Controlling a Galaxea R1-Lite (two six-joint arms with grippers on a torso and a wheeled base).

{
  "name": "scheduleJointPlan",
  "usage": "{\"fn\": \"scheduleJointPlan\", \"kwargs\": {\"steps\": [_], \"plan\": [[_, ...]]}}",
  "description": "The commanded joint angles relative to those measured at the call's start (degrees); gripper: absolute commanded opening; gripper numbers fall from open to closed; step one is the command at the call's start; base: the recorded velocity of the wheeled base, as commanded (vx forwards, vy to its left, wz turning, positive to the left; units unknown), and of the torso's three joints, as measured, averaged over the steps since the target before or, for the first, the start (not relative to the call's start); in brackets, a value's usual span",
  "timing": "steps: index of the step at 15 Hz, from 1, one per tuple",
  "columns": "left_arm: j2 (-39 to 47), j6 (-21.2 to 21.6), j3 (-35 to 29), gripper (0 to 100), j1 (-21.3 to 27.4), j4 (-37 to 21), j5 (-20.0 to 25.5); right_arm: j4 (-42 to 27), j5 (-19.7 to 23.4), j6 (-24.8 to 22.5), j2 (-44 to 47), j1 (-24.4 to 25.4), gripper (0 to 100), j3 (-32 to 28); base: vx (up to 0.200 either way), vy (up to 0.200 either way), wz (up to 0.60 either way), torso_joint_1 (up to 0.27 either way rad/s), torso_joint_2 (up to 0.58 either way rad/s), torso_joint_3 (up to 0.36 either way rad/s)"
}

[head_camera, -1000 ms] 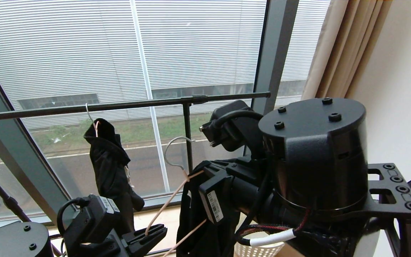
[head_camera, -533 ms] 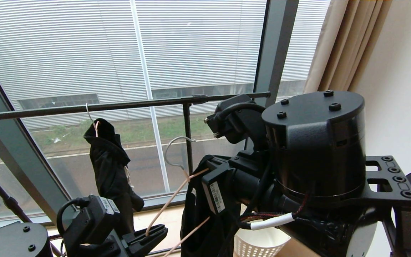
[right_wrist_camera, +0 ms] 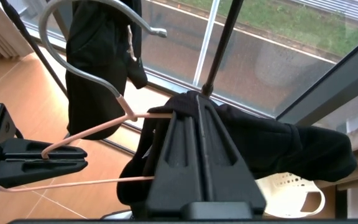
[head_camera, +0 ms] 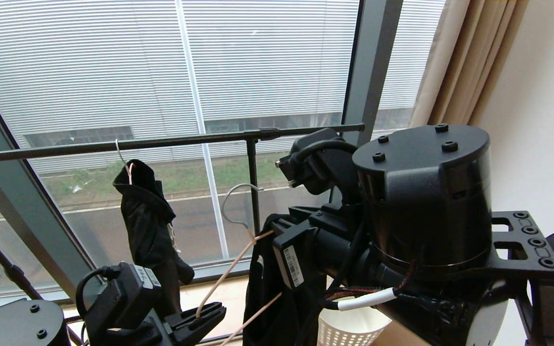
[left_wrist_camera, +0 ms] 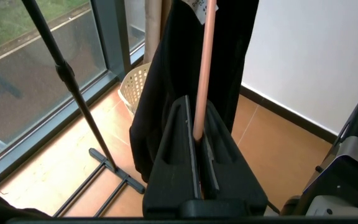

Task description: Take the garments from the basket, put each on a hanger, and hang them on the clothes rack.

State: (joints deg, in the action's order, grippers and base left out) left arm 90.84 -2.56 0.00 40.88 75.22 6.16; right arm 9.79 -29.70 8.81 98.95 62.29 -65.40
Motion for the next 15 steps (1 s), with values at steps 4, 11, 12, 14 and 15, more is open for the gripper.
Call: {"fn": "scheduleJointPlan", "kwargs": {"steps": [4,11,12,14,15], "plan": [[-0.7,0.0,0.0,0,0.0,0.1,0.0,-0.4,-0.1,-0.5,-2.0,-1.3,100,1.4,0.000,0.000,0.00,0.000,0.00,0.000],[-1.6,-0.1,0.0,0,-0.3,0.1,0.0,-0.7,-0.1,-2.3,-3.6,-1.6,100,3.0,0.000,0.000,0.00,0.000,0.00,0.000],[-1.9,-0.1,0.0,0,-0.3,0.1,0.0,-0.6,0.0,-2.7,-3.9,-1.5,100,3.8,0.000,0.000,0.00,0.000,0.00,0.000],[-2.1,-0.1,0.0,0,-0.3,0.1,0.0,-0.6,0.1,-4.0,-3.9,-1.5,100,4.8,0.000,0.000,0.00,0.000,0.00,0.000],[-2.2,-0.1,0.0,0,-0.3,0.1,0.0,-0.5,0.3,-4.6,-3.9,-1.5,100,5.5,0.000,0.000,0.00,0.000,0.00,0.000]]}}
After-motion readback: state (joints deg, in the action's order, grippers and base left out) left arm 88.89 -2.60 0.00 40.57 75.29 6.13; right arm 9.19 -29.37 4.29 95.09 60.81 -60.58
